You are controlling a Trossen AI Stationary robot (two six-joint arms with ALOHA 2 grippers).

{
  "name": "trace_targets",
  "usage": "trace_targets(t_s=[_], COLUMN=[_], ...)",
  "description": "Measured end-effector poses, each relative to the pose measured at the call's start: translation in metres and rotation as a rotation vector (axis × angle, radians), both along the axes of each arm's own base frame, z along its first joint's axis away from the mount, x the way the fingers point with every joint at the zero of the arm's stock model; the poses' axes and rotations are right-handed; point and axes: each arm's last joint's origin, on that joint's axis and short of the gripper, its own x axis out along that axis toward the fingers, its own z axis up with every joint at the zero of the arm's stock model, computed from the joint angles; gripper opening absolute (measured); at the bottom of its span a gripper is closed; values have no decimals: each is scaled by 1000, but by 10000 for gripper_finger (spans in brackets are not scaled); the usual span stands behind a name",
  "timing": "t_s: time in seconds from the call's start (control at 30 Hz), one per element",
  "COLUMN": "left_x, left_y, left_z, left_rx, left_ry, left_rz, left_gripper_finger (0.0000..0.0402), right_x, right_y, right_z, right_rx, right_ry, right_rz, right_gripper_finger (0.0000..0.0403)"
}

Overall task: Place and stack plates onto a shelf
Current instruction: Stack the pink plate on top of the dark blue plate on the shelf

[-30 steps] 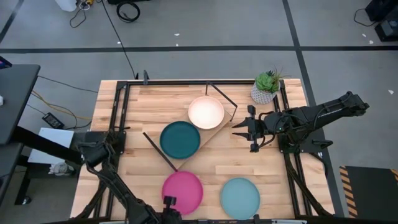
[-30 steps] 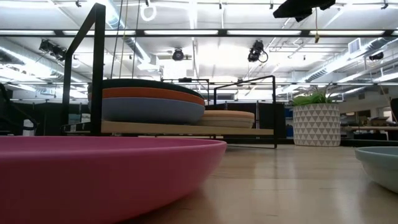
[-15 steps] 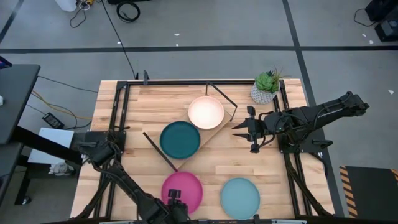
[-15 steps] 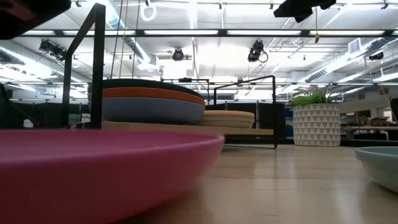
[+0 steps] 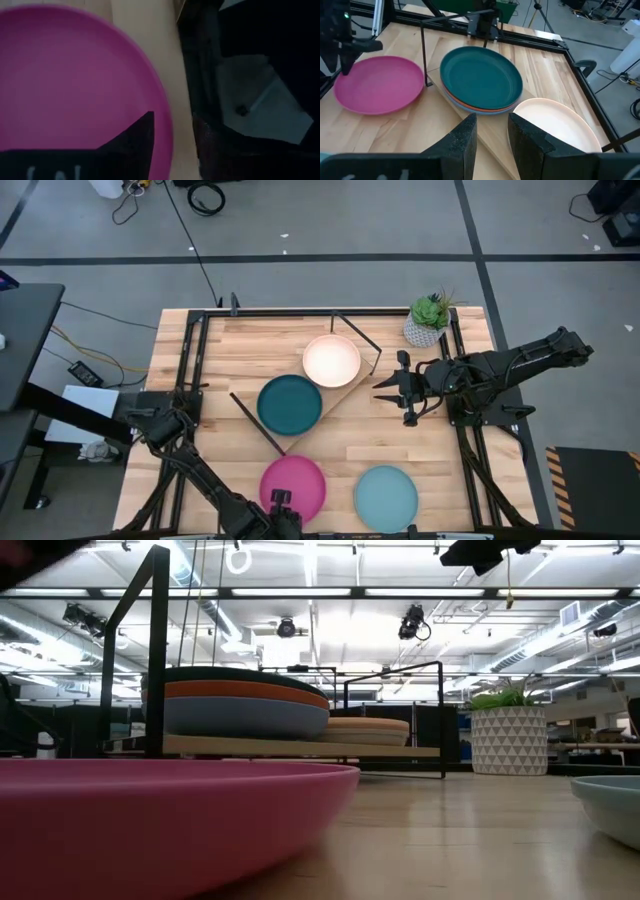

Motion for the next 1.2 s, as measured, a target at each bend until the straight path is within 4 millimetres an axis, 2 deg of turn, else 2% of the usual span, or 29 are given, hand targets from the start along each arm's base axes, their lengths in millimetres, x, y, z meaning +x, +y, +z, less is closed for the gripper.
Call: trace_targets(t_s=[0.13,0.3,0.4,0.53,0.67,0.87,0.93,1.03,1.2], left_x=[0,-1,0,1,6,8,11,18,38], left_y=[0,1,2,-1,-8,-13,-10,1,27], left_z=[-18,-18,-14,-6,22,93,108,119,122], left_rx=[66,110,105,88,77,169,216,289,369], left_ry=[38,29,24,43,14,-198,-237,-240,-200], left_rz=[-49,-60,-63,-75,-118,-161,-168,-165,-175], left_gripper_finger=[142,131,99,26,16,16,16,16,15], right_x=[0,0,0,1,1,1,1,1,0], right_y=[0,0,0,0,0,1,1,1,0], right_z=[0,1,1,1,1,1,1,1,2], right_rx=[-5,-7,-6,-5,-4,11,11,2,-24], right_ry=[0,-11,-9,-12,-13,-11,-12,-15,-19], right_rz=[3,5,4,5,4,18,18,21,4], right_gripper_finger=[116,116,116,116,116,116,116,116,116])
